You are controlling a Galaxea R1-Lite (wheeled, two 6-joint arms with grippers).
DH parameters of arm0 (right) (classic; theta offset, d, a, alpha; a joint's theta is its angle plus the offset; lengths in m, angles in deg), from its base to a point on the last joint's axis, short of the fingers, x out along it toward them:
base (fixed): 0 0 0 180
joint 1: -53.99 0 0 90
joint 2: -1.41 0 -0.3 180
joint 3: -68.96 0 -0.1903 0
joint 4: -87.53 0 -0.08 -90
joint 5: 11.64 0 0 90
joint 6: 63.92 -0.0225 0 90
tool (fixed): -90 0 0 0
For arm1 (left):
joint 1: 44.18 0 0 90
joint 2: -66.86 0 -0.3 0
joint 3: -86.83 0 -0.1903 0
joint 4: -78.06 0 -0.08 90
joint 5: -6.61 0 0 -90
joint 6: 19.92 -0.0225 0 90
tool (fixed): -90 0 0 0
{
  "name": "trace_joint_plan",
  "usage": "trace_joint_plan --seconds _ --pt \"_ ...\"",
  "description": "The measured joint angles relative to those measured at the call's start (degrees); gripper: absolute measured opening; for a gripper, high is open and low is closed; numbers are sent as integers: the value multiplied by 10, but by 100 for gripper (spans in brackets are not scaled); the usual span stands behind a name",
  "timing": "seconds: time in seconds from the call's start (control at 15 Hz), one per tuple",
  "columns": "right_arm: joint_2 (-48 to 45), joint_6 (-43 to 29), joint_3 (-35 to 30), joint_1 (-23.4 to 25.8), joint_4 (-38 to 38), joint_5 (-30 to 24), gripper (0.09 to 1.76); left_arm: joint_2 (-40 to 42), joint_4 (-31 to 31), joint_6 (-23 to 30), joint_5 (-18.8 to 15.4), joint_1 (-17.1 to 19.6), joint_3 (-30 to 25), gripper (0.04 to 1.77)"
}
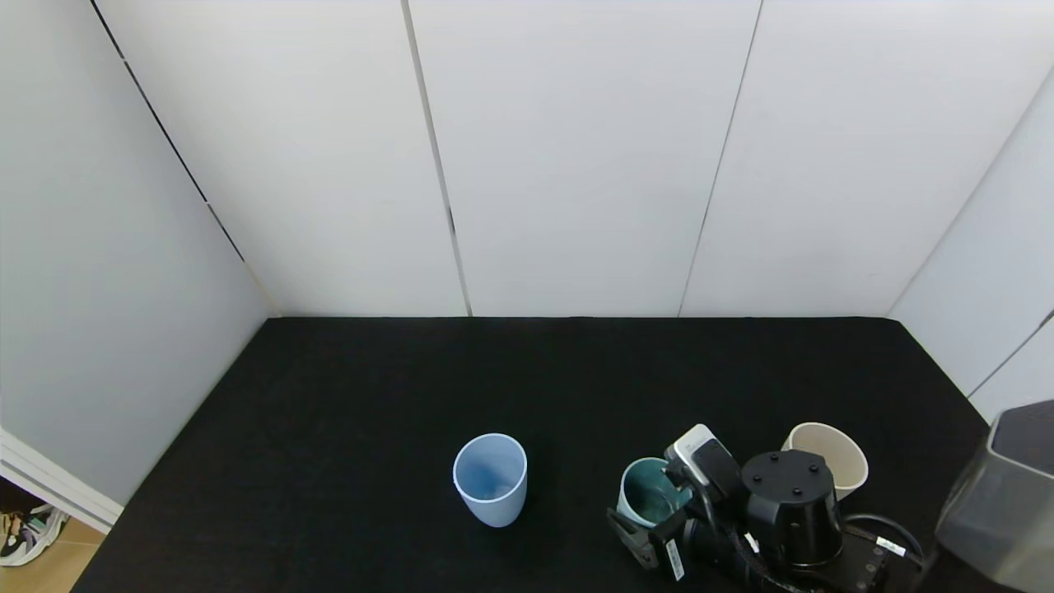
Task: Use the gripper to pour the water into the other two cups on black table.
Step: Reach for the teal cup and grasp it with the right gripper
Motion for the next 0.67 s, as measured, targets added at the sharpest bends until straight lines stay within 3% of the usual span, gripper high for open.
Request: trace_joint_plan --seconds 0.33,0.67 --pt "56 1 -37 0 124 0 171 0 0 0 0 0 0 172" --pt "85 2 -51 0 169 0 171 0 0 0 0 0 0 172"
